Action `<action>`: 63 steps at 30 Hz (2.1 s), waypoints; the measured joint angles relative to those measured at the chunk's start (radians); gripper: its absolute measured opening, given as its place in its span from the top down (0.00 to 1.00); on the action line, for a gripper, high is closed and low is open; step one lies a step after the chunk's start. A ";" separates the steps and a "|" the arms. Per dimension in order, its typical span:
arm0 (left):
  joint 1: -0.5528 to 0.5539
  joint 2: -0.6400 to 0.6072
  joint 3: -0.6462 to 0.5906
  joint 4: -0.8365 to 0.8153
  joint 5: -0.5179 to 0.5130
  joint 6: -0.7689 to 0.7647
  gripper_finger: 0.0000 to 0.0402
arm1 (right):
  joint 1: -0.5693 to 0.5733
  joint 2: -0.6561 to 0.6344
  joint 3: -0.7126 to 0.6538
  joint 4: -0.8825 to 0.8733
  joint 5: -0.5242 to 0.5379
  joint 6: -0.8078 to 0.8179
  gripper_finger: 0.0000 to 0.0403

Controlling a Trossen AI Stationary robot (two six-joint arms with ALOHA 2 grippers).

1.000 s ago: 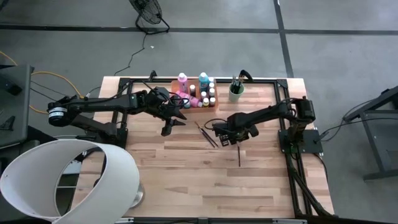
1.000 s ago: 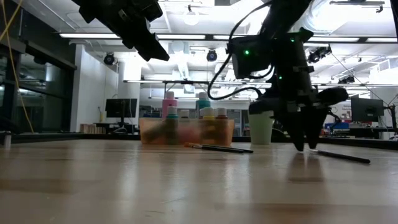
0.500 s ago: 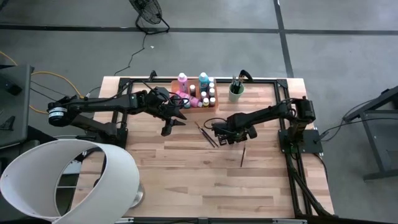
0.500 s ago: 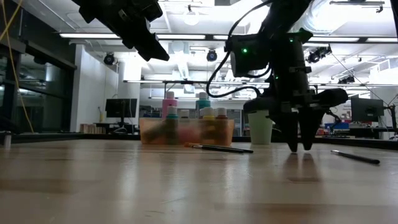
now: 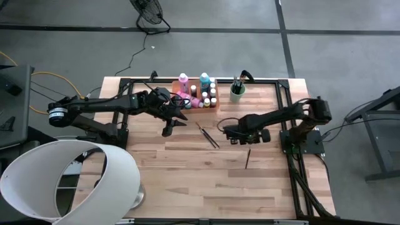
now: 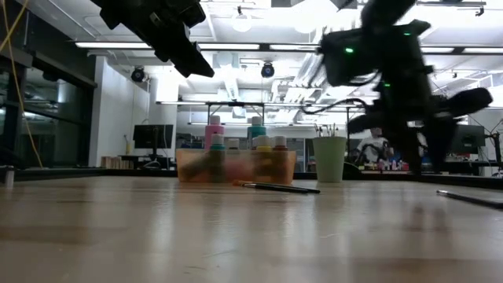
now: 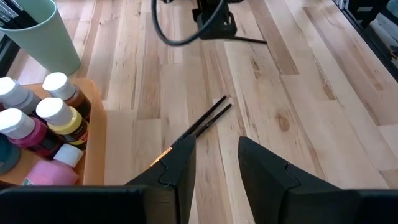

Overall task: Pick & Place Paint Supplies
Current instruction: Put the silver paint brush into the green cup

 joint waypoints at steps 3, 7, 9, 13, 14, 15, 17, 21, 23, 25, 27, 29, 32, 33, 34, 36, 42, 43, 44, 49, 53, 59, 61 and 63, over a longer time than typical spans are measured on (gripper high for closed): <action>0.000 0.000 0.000 0.000 0.000 0.000 0.71 | 0.008 -0.051 -0.081 0.038 -0.038 0.060 0.70; 0.000 0.000 0.000 0.000 0.000 0.004 0.71 | 0.015 -0.107 -0.154 0.107 -0.040 0.126 0.70; 0.000 0.001 0.000 0.000 0.000 0.008 0.71 | 0.015 -0.117 -0.174 0.117 -0.038 0.133 0.70; 0.000 0.001 0.000 0.000 0.000 0.008 0.71 | 0.013 -0.116 -0.215 0.149 -0.042 0.142 0.70; 0.000 0.001 0.000 0.000 0.000 0.008 0.71 | 0.013 -0.116 -0.227 0.162 -0.041 0.153 0.70; 0.000 0.001 0.000 0.000 0.000 0.008 0.71 | 0.013 -0.116 -0.238 0.177 -0.038 0.164 0.70; 0.000 0.001 0.000 0.000 0.000 0.008 0.71 | 0.014 -0.119 -0.253 0.202 -0.038 0.177 0.70; 0.000 0.001 0.000 0.000 0.000 0.008 0.71 | 0.014 -0.121 -0.275 0.238 -0.043 0.193 0.70; 0.000 0.001 0.000 0.000 0.000 0.007 0.71 | 0.014 -0.121 -0.284 0.249 -0.046 0.202 0.70; 0.000 0.001 0.000 0.000 0.000 0.007 0.71 | 0.014 -0.121 -0.292 0.263 -0.054 0.202 0.72; 0.000 0.001 0.000 0.000 0.000 0.007 0.71 | 0.017 -0.122 -0.296 0.272 -0.062 0.203 0.74; 0.000 0.001 0.000 0.000 0.000 0.003 0.71 | 0.024 -0.121 -0.296 0.277 -0.058 0.204 0.78; 0.000 0.001 0.000 0.000 -0.001 0.000 0.71 | 0.037 -0.121 -0.296 0.285 -0.052 0.211 0.84; 0.000 0.001 0.000 0.000 0.000 0.000 0.71 | 0.041 -0.121 -0.296 0.288 -0.049 0.215 0.86; 0.000 0.001 0.000 0.000 -0.001 0.000 0.71 | 0.046 -0.120 -0.296 0.290 -0.049 0.221 0.88; 0.000 0.002 0.000 0.000 0.000 0.000 0.71 | 0.055 -0.120 -0.296 0.293 -0.045 0.232 0.91; 0.000 0.002 0.000 0.000 0.000 0.000 0.71 | 0.067 -0.119 -0.297 0.304 -0.042 0.234 0.96; 0.000 0.002 0.000 0.000 0.000 0.000 0.71 | 0.067 -0.119 -0.297 0.305 -0.041 0.234 0.97; 0.000 0.002 0.000 0.000 0.000 0.000 0.71 | 0.067 -0.119 -0.297 0.308 -0.037 0.234 0.98; 0.000 0.002 0.000 0.000 0.000 0.000 0.71 | 0.063 -0.118 -0.285 0.311 -0.022 0.230 0.99; 0.000 0.002 0.000 -0.001 0.000 0.000 0.71 | 0.064 -0.153 -0.255 0.326 0.046 0.222 0.99; 0.000 0.002 0.000 0.000 0.000 0.001 0.71 | 0.062 -0.269 -0.210 0.330 0.271 0.182 0.99; 0.000 0.002 0.000 0.000 0.000 0.001 0.71 | 0.060 -0.314 -0.191 0.346 0.370 0.151 0.99; 0.000 0.002 0.000 0.000 0.000 0.001 0.71 | 0.057 -0.351 -0.172 0.354 0.505 0.110 0.99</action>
